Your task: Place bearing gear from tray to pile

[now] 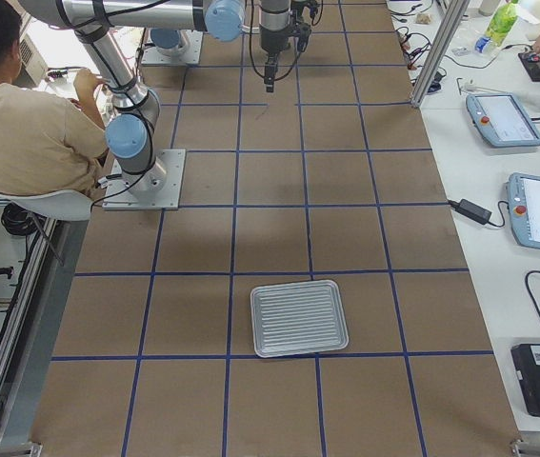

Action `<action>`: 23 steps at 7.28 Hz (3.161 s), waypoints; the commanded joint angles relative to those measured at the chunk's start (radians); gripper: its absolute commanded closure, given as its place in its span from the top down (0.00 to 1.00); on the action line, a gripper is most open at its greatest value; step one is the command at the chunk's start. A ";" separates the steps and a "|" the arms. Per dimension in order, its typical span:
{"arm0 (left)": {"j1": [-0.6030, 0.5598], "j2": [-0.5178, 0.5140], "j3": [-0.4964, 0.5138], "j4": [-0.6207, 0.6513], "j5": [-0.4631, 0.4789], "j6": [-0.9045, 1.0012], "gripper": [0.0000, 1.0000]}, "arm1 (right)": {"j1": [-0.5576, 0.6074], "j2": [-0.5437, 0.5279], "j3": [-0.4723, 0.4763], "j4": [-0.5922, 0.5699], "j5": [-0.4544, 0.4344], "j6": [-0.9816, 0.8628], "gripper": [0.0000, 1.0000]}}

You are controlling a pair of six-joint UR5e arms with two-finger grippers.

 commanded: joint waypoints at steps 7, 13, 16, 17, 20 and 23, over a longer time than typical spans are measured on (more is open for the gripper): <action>0.151 -0.017 -0.140 0.198 0.030 0.149 0.56 | 0.000 0.001 0.009 -0.009 0.031 -0.001 1.00; 0.107 0.126 0.043 -0.170 0.033 0.103 1.00 | -0.001 0.003 0.009 -0.010 0.031 -0.003 1.00; -0.083 0.197 0.431 -0.682 0.032 -0.137 1.00 | -0.001 0.003 0.009 -0.012 0.031 -0.003 1.00; -0.091 0.232 0.487 -0.721 0.024 -0.139 1.00 | -0.001 0.003 0.009 -0.012 0.031 -0.001 1.00; -0.163 0.257 0.448 -0.557 -0.017 -0.178 0.97 | -0.001 0.003 0.009 -0.010 0.031 -0.001 1.00; -0.261 0.283 0.320 -0.238 -0.014 -0.232 1.00 | -0.001 0.003 0.009 -0.010 0.031 -0.003 1.00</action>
